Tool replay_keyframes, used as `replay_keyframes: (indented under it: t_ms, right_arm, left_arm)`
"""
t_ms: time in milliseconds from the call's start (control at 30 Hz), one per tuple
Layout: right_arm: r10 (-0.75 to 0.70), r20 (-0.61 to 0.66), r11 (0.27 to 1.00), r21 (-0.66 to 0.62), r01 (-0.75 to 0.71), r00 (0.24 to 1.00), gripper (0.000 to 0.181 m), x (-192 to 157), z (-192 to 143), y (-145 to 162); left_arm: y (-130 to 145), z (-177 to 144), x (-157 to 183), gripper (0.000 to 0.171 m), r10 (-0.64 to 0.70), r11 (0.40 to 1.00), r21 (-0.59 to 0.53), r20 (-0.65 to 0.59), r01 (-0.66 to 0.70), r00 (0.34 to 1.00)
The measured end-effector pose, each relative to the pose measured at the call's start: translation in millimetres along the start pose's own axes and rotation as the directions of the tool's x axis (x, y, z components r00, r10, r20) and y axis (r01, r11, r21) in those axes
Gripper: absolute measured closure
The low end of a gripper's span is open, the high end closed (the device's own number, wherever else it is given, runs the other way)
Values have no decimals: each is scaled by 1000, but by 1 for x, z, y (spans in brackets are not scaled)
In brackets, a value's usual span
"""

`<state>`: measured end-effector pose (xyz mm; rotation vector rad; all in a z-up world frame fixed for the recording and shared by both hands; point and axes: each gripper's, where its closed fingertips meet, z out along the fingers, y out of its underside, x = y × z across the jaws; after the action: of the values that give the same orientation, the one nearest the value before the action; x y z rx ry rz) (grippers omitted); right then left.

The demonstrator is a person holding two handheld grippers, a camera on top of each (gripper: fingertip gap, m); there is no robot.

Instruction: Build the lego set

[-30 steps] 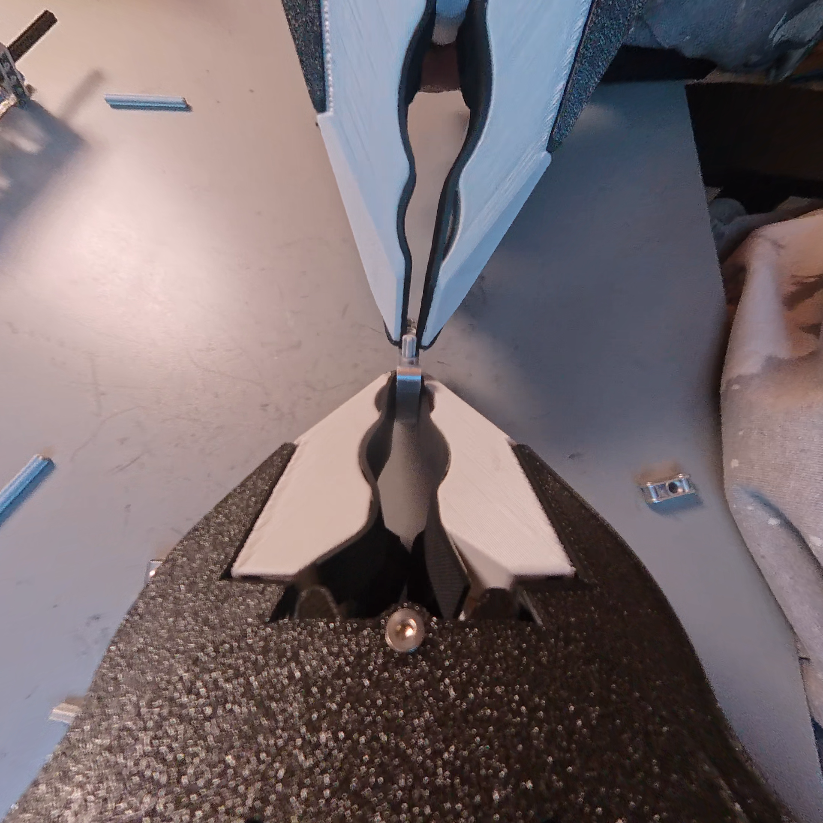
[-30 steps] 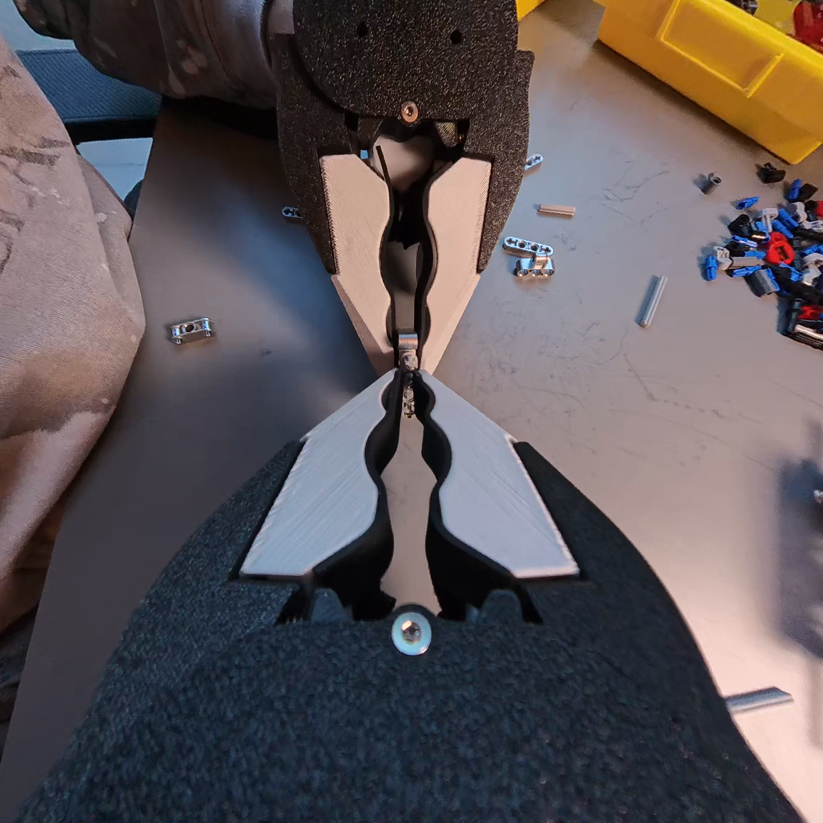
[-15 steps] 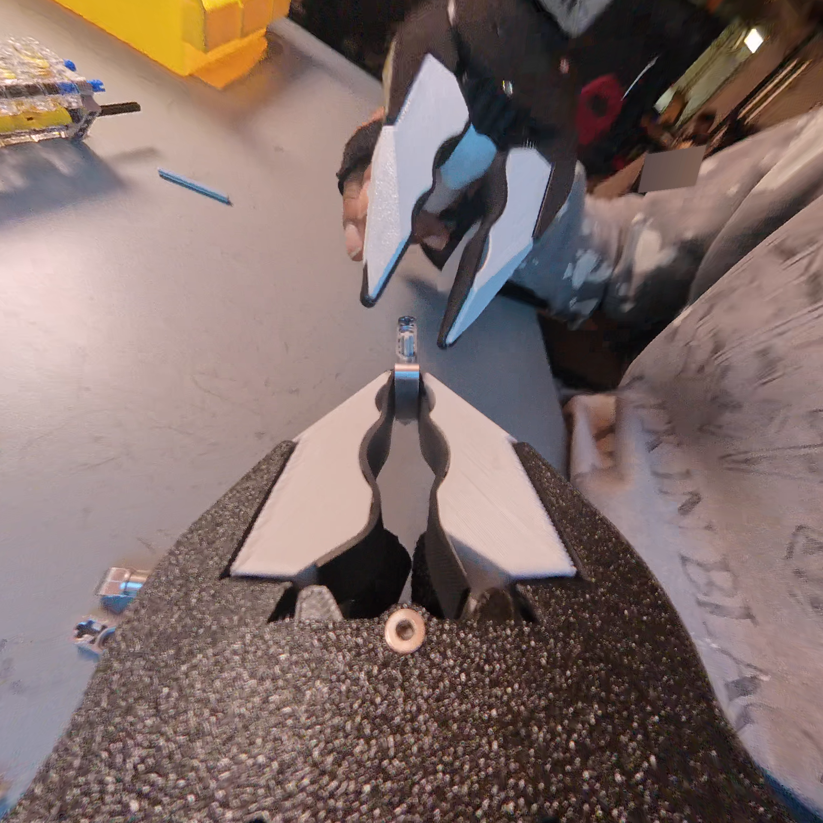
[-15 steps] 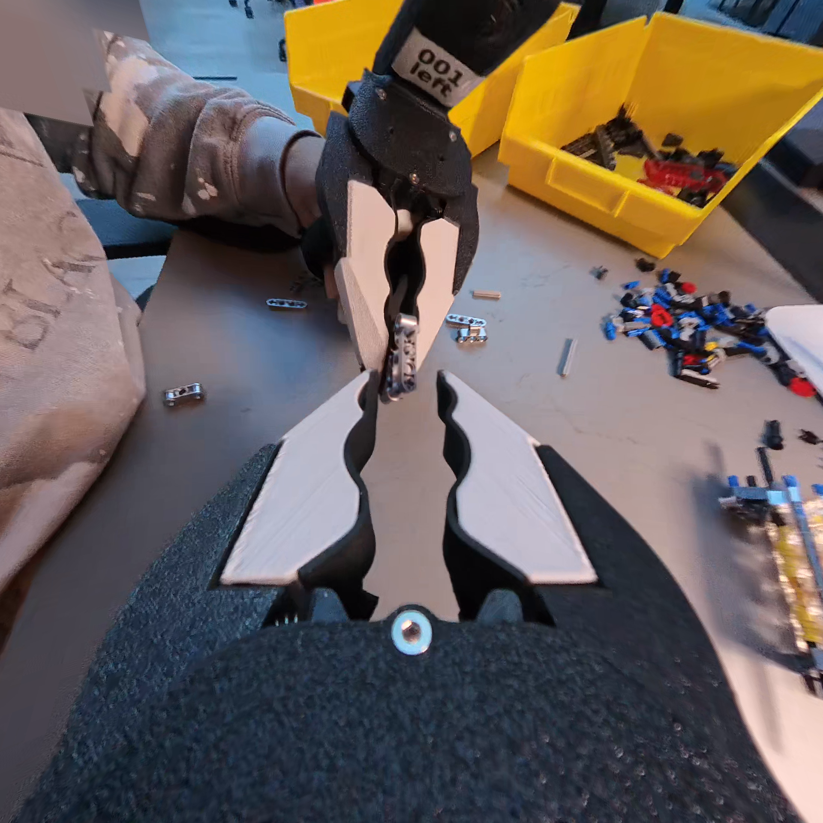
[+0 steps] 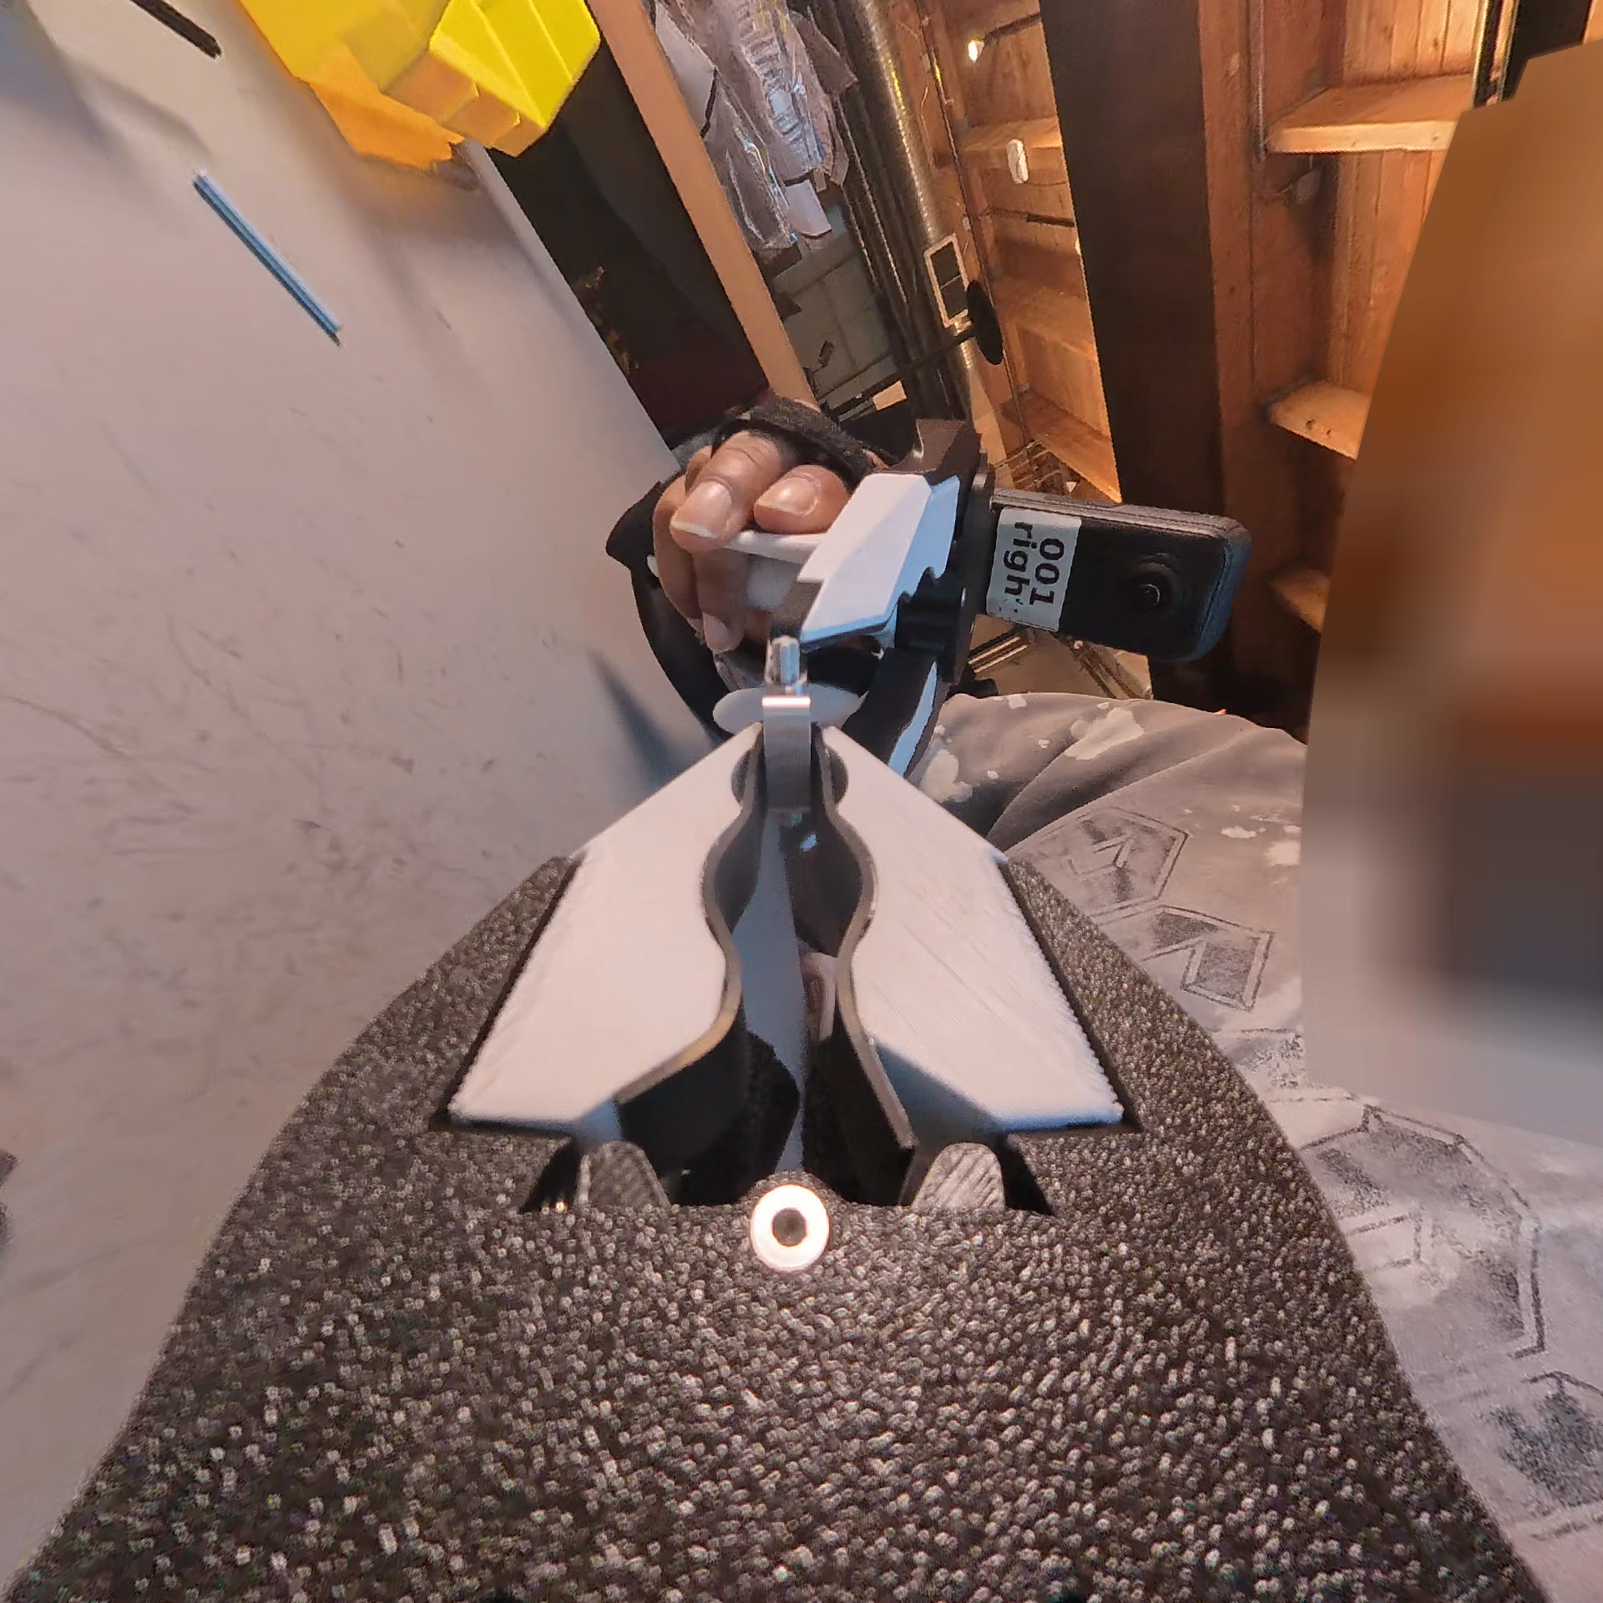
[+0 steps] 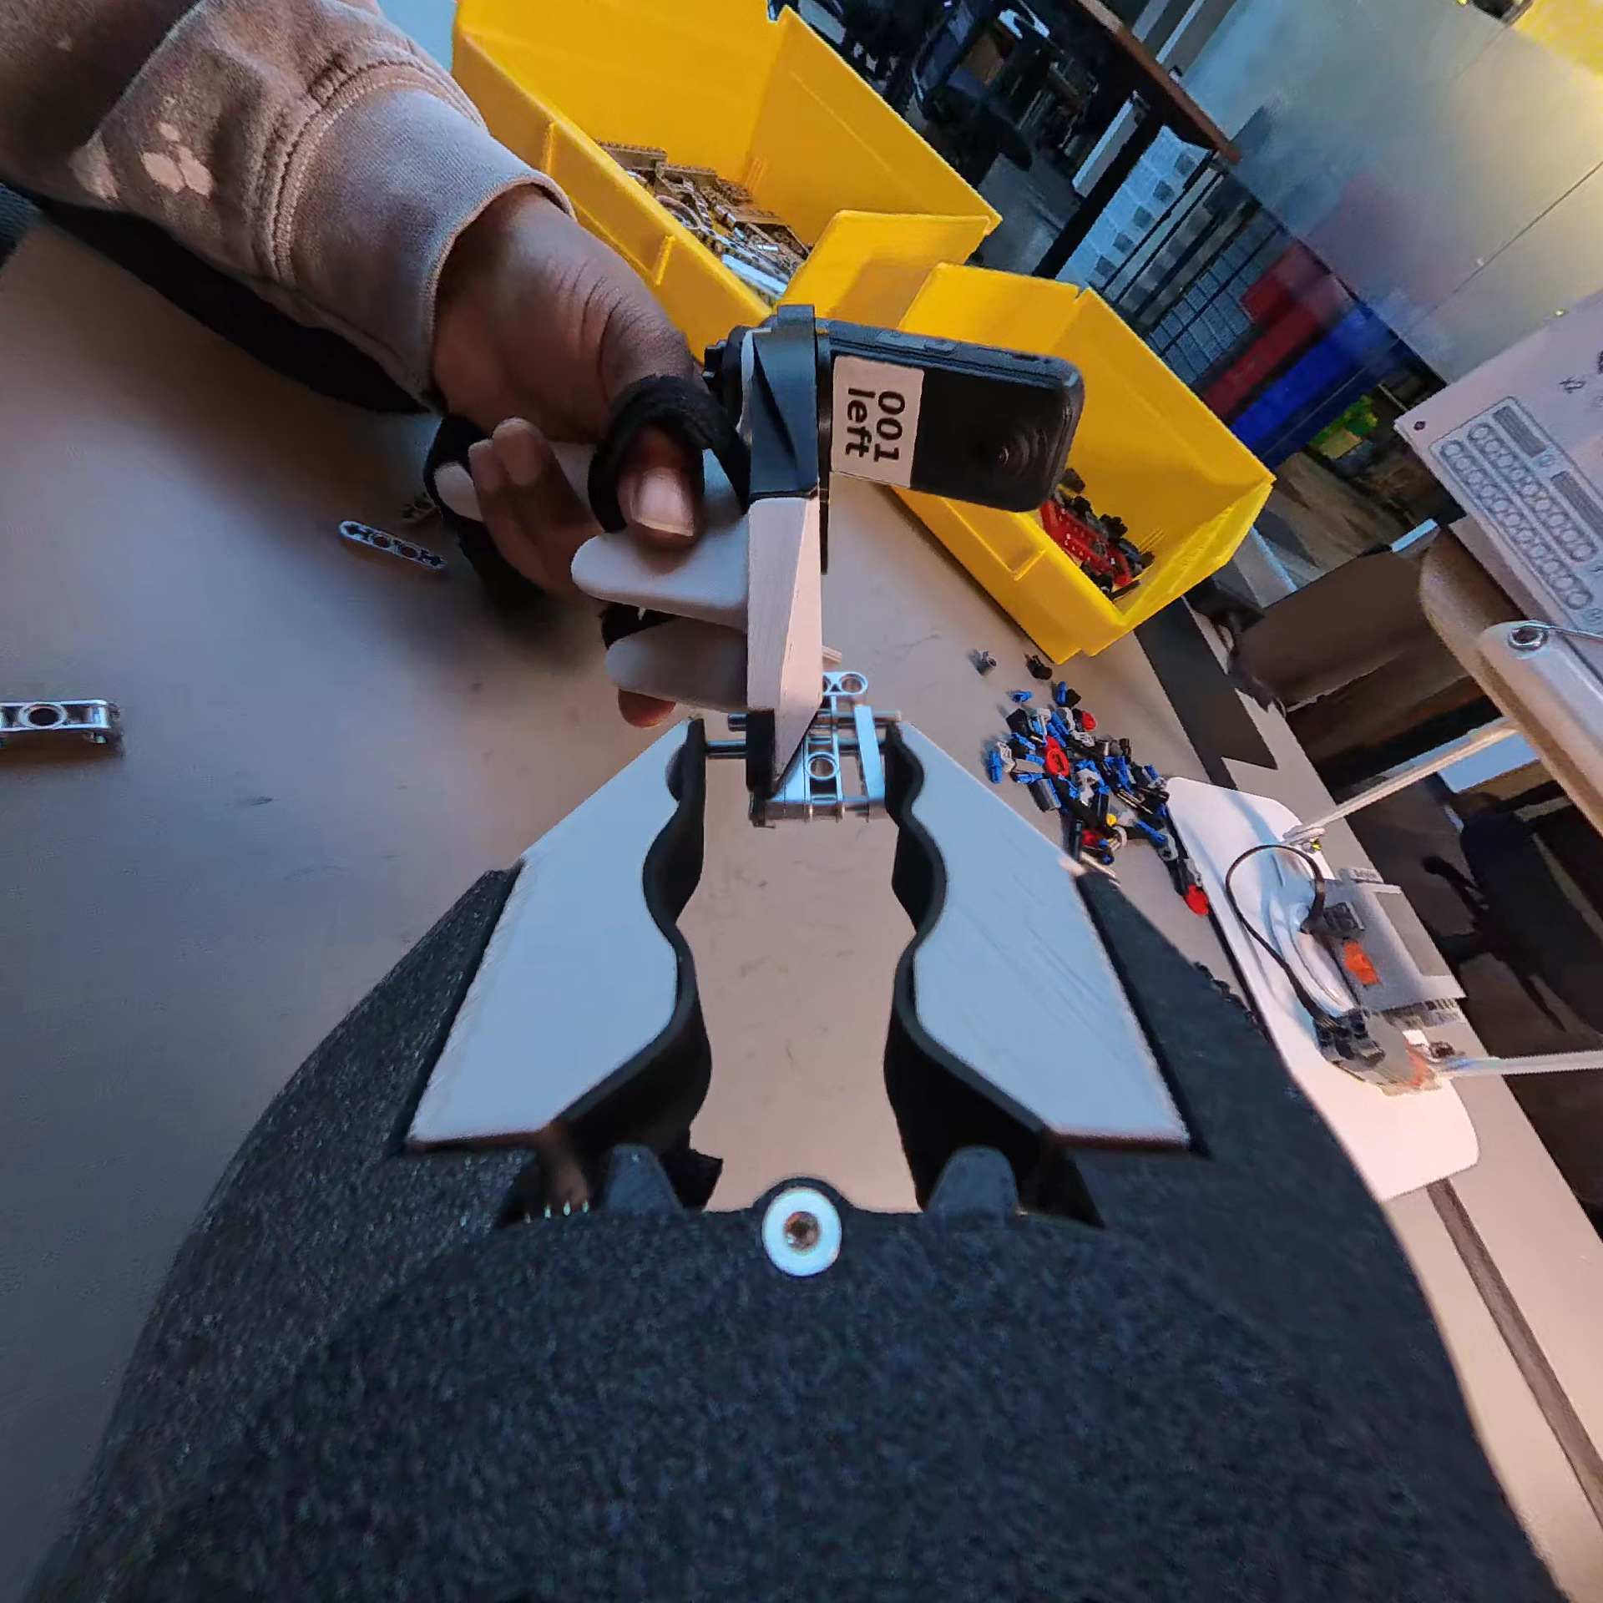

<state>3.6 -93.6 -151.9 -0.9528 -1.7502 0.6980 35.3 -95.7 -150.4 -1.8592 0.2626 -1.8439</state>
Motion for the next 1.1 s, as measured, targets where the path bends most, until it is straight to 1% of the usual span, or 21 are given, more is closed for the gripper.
replay_keyframes:
  t_ms: [100, 133, 200, 267, 333, 400, 433, 467, 533, 600, 633, 733, 967, 1100]
  right_arm:
    - [-12, -2, 1000, -4, 12, 1000, 142, -1, 0, 1]
    - [-12, 1, 1000, -9, 12, 1000, 139, -2, 1, 2]
    - [-14, -8, 1000, -12, 14, 1000, 140, -1, 2, 2]
    - [3, -4, 999, -37, -3, 1000, 140, -1, 4, 7]
    - [12, 9, 999, -34, -12, 1000, 142, -3, 4, 9]
    - [2, -7, 1000, -16, -2, 1000, 150, 0, 2, 7]
    - [5, -10, 1000, -16, -5, 1000, 149, 0, 2, 6]
    - [9, -10, 1000, -18, -10, 1000, 148, 1, 2, 7]
    - [26, -3, 999, -19, -26, 1000, 135, 0, 3, 6]
    - [38, -12, 999, -20, -39, 999, 129, 2, 4, 5]
    - [37, -23, 999, -26, -37, 999, 130, 3, 5, 6]
    - [48, -35, 998, -29, -49, 998, 141, 5, 5, 5]
    - [113, -54, 993, -28, -115, 992, 142, 11, 5, 3]
    - [119, -75, 992, -19, -121, 990, 142, 15, 5, 0]
  left_arm:
    - [0, 0, 0, 166, -28, 1000, 7, -15, 28, 999]
    - [1, 0, 0, 166, -31, 999, 8, -16, 32, 999]
    - [1, 0, 0, 166, -35, 999, 10, -21, 35, 999]
    - [2, 0, 3, 166, -37, 999, 10, -37, 37, 999]
    - [4, 2, 5, 166, -26, 1000, -1, -35, 26, 999]
    - [4, 3, 7, 166, -32, 999, 4, -46, 32, 998]
    - [4, 2, 7, 166, -36, 999, 12, -49, 37, 998]
    - [3, 2, 6, 166, -37, 999, 19, -47, 38, 998]
    - [-1, -1, 4, 166, -36, 998, 43, -37, 38, 999]
    - [-4, -2, 3, 166, -35, 997, 61, -31, 37, 999]
    - [-4, -2, 3, 166, -35, 997, 63, -31, 36, 999]
    - [-5, -1, 2, 166, -26, 997, 74, -17, 27, 1000]
    - [-10, -2, 4, 166, -14, 993, 116, -21, 16, 1000]
    - [-13, -3, 7, 165, -11, 988, 152, -30, 16, 999]
